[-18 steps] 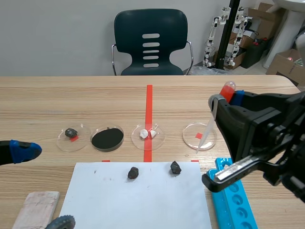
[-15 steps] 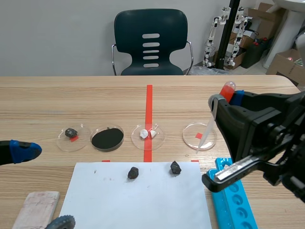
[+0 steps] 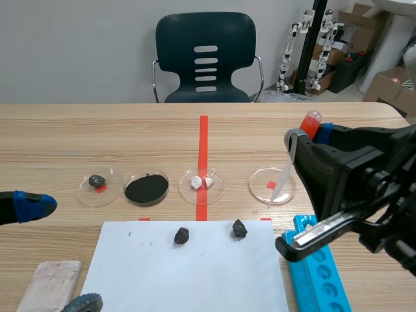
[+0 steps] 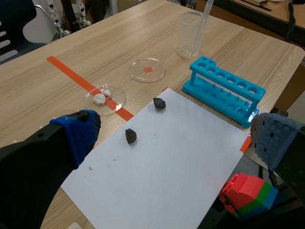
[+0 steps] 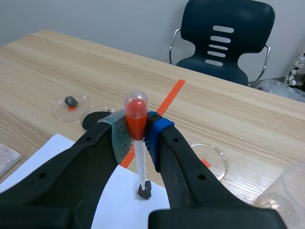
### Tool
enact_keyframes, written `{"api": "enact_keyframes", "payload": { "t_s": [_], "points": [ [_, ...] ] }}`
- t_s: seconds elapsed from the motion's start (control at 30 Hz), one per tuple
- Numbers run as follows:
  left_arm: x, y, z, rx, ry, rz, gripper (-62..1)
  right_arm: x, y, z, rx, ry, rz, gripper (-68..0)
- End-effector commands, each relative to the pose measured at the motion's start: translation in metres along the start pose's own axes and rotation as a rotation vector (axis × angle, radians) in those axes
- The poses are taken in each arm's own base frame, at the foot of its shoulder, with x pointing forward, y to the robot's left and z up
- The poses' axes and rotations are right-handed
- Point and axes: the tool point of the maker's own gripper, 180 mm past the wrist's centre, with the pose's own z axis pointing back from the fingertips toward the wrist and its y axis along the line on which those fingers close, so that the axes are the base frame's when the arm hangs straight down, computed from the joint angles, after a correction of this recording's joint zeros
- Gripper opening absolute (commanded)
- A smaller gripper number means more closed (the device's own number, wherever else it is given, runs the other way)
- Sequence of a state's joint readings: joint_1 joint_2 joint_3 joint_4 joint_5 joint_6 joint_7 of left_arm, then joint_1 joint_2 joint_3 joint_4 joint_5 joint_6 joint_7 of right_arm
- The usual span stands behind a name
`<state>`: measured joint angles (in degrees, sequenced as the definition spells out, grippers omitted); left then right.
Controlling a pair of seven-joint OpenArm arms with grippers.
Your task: Squeeze the dropper onto the mineral
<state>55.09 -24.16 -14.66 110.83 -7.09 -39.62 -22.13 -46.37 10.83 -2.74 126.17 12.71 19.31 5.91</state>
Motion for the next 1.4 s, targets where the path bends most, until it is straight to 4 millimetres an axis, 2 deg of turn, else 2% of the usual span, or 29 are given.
{"api": "enact_keyframes", "payload": {
  "t_s": [0.0, 0.33, 0.8, 1.17, 1.37],
  "points": [
    [0.009, -0.004, -0.002, -0.012, -0.035, 0.008, 1.4, 0.014, 0.000, -0.001, 0.005, -0.045, 0.011, -59.6],
    [0.009, -0.004, -0.002, -0.012, -0.035, 0.008, 1.4, 0.018, -0.002, -0.004, 0.004, -0.059, 0.020, -59.6],
    [0.009, -0.004, -0.002, -0.012, -0.035, 0.008, 1.4, 0.032, -0.018, -0.026, -0.012, -0.102, 0.082, -59.6],
    [0.009, -0.004, -0.002, -0.012, -0.035, 0.008, 1.4, 0.022, -0.040, -0.053, -0.036, -0.103, 0.096, -59.6],
    [0.009, -0.004, -0.002, -0.012, -0.035, 0.008, 1.4, 0.013, -0.041, -0.075, -0.013, -0.095, 0.084, -59.6]
  ]
}}
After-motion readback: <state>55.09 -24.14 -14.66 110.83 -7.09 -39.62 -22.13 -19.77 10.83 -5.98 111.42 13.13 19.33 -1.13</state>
